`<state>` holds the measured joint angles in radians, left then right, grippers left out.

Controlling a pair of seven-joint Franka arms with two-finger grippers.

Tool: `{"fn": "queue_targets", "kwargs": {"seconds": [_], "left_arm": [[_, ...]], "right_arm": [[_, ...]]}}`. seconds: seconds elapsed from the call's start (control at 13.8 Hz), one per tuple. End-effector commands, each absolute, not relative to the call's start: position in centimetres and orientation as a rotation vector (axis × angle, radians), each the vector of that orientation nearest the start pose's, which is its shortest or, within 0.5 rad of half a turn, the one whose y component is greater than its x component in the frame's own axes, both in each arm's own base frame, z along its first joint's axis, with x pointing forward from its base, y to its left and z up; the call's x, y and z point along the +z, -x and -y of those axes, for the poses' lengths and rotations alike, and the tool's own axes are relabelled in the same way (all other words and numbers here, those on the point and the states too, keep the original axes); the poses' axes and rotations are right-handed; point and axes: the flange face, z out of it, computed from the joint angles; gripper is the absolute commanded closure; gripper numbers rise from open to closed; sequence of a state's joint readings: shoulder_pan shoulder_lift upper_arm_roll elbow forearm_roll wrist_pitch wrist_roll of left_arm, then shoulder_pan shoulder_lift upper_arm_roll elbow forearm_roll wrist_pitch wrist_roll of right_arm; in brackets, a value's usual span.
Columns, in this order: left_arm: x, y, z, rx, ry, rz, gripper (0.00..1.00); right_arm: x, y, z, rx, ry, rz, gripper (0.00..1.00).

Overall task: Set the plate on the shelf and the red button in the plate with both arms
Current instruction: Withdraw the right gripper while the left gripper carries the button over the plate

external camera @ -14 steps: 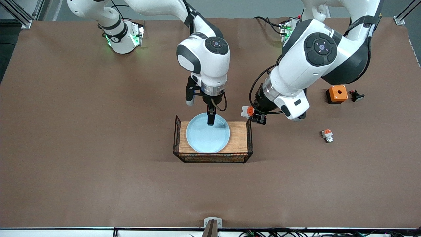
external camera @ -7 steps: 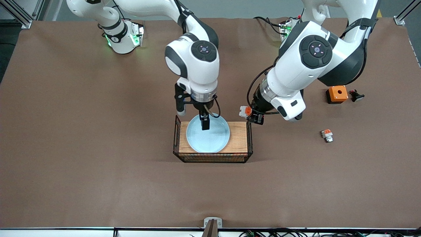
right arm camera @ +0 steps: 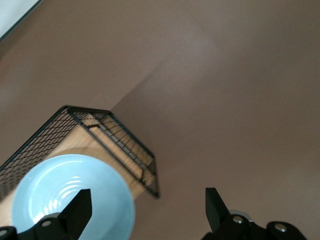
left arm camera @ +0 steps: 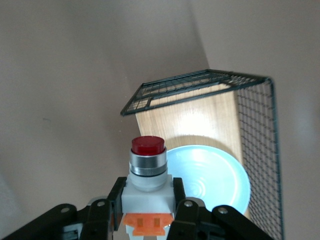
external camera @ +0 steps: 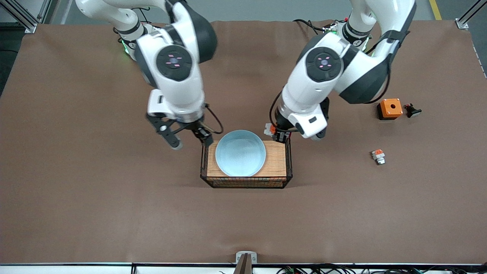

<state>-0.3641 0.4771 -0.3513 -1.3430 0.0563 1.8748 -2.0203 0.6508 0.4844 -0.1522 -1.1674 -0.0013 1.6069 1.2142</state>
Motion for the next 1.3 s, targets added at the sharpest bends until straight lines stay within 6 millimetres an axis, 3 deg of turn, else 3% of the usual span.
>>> {"fn": "queue_targets", "kwargs": {"seconds": [0.0, 0.14, 0.29, 0.43, 0.72, 0.87, 1.01, 1.23], "left_arm": [[47.0, -56.4, 44.2, 0.074, 2.520, 2.043, 0.70], [46.4, -56.3, 45.7, 0.002, 2.483, 2.075, 0.70], [44.9, -55.1, 47.8, -0.066, 2.464, 2.060, 0.70], [43.9, -54.7, 49.1, -0.080, 2.438, 2.086, 0.70], [43.5, -55.0, 50.5, -0.076, 2.442, 2.168, 0.70], [42.2, -55.4, 51.0, -0.071, 2.447, 2.194, 0.70], [41.3, -55.8, 51.4, -0.075, 2.474, 2.219, 0.70], [39.8, -56.0, 52.1, -0.083, 2.496, 2.224, 0.70]], "right_arm": [[55.1, -60.4, -27.7, 0.082, 3.109, -0.803, 0.00], [56.5, -60.6, -23.7, 0.151, 3.161, -0.565, 0.00], [57.4, -60.7, -20.1, 0.188, 3.174, -0.436, 0.00], [58.3, -61.2, -15.1, 0.205, 3.171, -0.304, 0.00], [59.1, -62.1, -6.1, 0.218, 3.164, -0.080, 0.00], [59.2, -62.4, -2.5, 0.218, 3.154, -0.008, 0.00], [59.2, -62.4, 0.2, 0.219, 3.153, -0.013, 0.00], [58.7, -62.5, 1.9, 0.237, 3.158, -0.056, 0.00]]}}
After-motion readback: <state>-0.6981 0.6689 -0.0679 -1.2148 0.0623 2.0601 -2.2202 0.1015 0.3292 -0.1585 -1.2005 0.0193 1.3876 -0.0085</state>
